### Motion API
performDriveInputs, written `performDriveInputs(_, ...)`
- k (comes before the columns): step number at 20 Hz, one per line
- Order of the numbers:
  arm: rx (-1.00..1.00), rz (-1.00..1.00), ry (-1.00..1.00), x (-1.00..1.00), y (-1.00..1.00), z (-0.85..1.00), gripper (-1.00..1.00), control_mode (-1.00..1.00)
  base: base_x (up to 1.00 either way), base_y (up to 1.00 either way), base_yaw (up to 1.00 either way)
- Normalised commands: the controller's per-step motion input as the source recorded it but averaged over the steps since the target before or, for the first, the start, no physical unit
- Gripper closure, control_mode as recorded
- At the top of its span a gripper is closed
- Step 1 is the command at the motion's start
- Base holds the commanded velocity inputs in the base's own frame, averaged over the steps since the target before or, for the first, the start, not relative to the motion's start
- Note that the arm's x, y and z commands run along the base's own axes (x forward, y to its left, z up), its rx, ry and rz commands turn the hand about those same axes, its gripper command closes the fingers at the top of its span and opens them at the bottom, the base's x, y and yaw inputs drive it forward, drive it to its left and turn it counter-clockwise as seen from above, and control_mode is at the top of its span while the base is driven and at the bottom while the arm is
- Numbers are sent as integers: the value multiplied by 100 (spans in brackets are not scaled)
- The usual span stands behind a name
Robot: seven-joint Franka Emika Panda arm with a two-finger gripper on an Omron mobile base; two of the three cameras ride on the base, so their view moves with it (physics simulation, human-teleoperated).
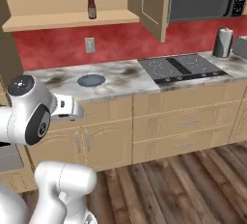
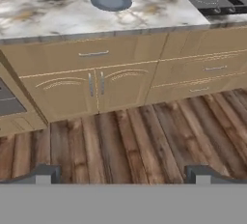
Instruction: Move the hot dog bun to the plate on the dining table and place the condiment next to that plate. Then navigate to the fridge and take the sausage and place it on the plate as well.
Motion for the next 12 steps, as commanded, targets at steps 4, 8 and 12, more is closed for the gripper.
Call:
performDriveInputs(4, 0, 0, 0, 0, 0, 0, -100, 100, 100, -21, 35)
performDriveInputs(8, 0, 0, 0, 0, 0, 0, -100, 100, 92, -30, 36)
performDriveInputs(12, 0, 0, 0, 0, 0, 0, -100, 100, 68, -51, 29)
